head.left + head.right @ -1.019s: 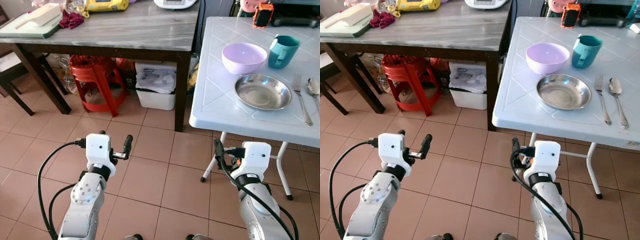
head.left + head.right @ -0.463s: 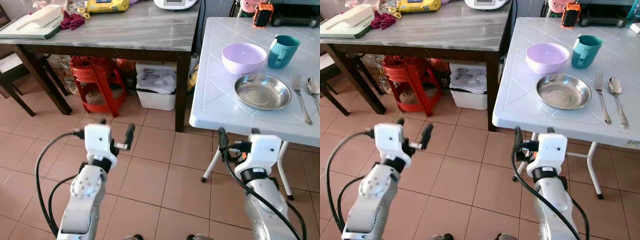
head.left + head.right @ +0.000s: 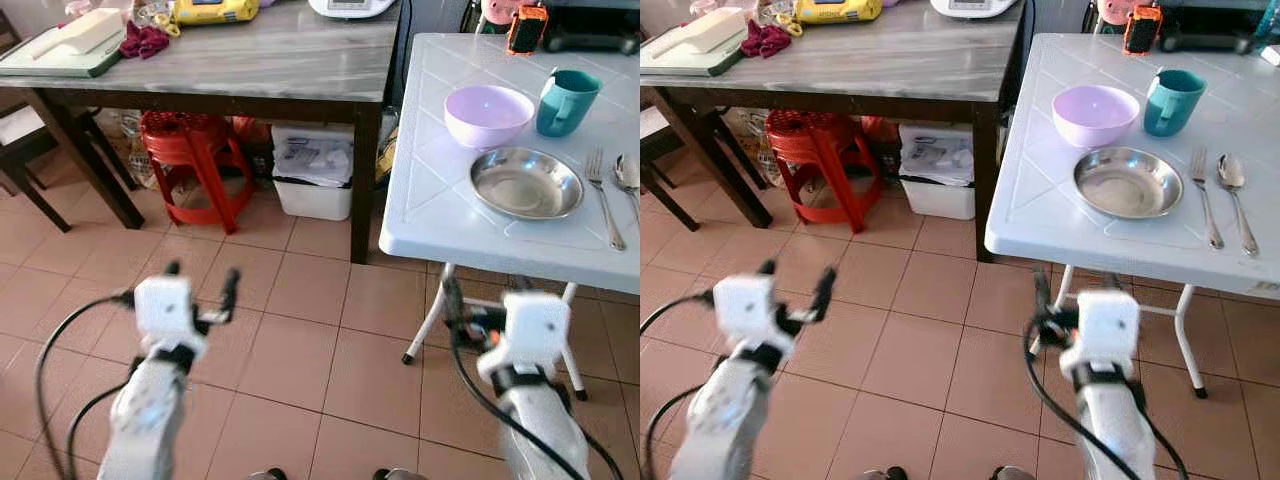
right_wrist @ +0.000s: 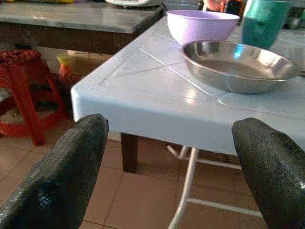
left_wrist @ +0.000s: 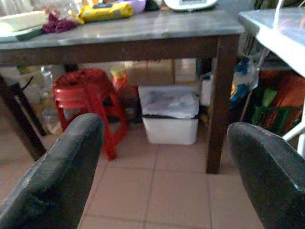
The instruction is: Setting the table
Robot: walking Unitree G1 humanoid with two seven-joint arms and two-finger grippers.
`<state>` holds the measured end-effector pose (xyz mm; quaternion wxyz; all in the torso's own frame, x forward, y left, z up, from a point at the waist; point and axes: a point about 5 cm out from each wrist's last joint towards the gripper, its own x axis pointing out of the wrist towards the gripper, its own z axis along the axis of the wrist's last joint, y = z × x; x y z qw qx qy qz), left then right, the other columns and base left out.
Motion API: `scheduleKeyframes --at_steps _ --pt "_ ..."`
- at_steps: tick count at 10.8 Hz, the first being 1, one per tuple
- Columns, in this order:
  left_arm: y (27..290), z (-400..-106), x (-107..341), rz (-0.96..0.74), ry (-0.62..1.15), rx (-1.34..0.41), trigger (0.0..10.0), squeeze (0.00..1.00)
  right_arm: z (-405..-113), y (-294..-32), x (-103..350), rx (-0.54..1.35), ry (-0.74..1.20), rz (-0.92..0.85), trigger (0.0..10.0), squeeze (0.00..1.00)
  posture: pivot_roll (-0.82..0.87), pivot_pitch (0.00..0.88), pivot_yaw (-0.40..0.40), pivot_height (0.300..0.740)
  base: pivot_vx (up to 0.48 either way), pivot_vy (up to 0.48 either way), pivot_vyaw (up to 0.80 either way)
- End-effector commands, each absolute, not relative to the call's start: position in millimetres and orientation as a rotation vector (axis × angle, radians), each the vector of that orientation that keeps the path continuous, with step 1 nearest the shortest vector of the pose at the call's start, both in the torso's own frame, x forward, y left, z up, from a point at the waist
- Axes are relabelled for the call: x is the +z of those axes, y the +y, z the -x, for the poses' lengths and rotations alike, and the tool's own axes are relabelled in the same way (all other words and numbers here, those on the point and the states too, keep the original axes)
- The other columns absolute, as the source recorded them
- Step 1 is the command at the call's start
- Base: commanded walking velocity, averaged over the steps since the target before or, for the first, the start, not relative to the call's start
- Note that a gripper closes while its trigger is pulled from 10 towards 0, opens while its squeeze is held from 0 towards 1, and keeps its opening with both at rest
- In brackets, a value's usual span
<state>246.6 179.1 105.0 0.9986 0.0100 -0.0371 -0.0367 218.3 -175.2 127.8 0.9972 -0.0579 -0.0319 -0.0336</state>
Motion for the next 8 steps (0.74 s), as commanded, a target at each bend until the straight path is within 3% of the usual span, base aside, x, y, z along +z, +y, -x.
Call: scheduleKeyframes --at_steps 1,8 --pt "187 -241 103 -0.024 -0.063 -0.049 10.0 0.00 -214 -175 131 -0.074 -0.080 0.125 10.0 0.00 -0.06 0.149 0.088 0.740 0.000 0.000 0.00" --pt "176 -246 101 -0.069 -0.061 -0.078 10.0 0.00 -219 -169 126 -0.044 -0.063 0.078 10.0 0.00 -0.05 0.143 0.084 0.740 0.000 0.000 0.00"
